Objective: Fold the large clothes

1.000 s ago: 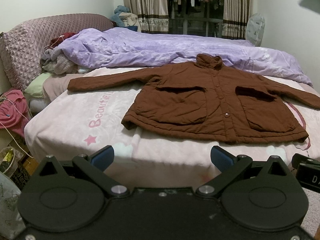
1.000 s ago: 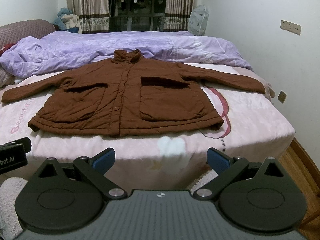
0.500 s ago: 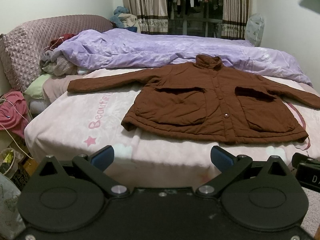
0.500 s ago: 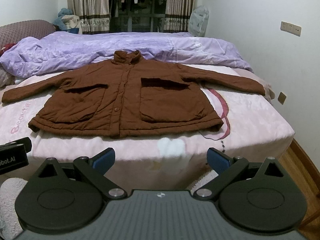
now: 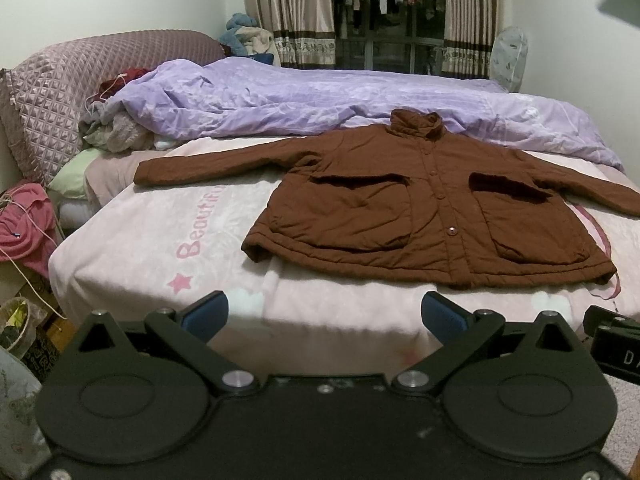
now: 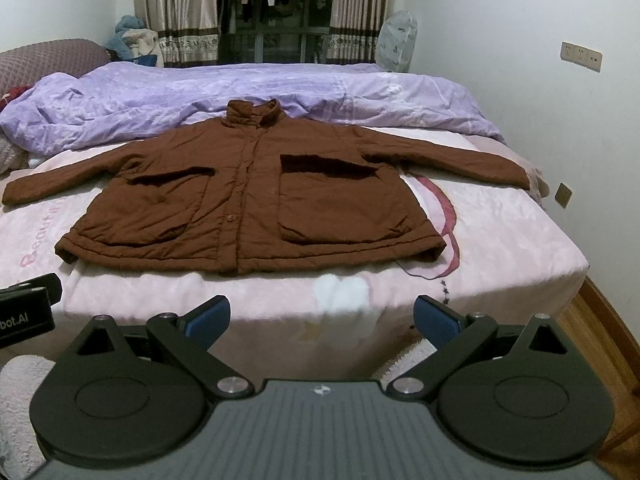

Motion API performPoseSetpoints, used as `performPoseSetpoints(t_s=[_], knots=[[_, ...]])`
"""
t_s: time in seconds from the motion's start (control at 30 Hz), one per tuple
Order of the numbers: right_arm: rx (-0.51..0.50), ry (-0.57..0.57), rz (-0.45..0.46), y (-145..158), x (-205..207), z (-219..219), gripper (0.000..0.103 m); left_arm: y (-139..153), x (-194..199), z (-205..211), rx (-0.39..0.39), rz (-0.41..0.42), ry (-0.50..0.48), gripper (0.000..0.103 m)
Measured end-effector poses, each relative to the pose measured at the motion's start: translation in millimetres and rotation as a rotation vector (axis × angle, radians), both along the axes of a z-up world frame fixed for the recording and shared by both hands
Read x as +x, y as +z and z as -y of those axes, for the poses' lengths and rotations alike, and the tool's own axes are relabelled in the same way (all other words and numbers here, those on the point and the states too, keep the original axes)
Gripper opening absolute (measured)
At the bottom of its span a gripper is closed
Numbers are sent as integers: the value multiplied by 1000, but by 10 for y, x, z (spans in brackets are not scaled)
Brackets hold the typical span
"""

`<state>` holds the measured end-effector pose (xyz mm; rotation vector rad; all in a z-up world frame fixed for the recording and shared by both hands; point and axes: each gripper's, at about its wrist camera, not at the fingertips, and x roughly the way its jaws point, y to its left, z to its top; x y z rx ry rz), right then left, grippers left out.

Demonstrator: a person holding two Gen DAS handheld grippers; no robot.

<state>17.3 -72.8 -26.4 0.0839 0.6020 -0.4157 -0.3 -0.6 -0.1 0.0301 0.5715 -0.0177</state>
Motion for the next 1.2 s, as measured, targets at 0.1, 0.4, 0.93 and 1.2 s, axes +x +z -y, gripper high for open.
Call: performPoseSetpoints(t_s=[0.1, 0.4, 0.93, 1.2], knots=[[1, 0, -2, -7, 2, 1, 103, -4, 2, -1, 1, -1, 0, 103], [15, 3, -32, -138, 73, 83, 103, -84, 94, 26, 10, -17, -15, 103], [-4, -49, 110, 12, 1013, 707, 103, -136, 1418, -781, -266, -26, -39, 103], [8, 23, 187, 1, 1761, 974, 103, -233, 2523, -1795, -342, 37, 227, 103]])
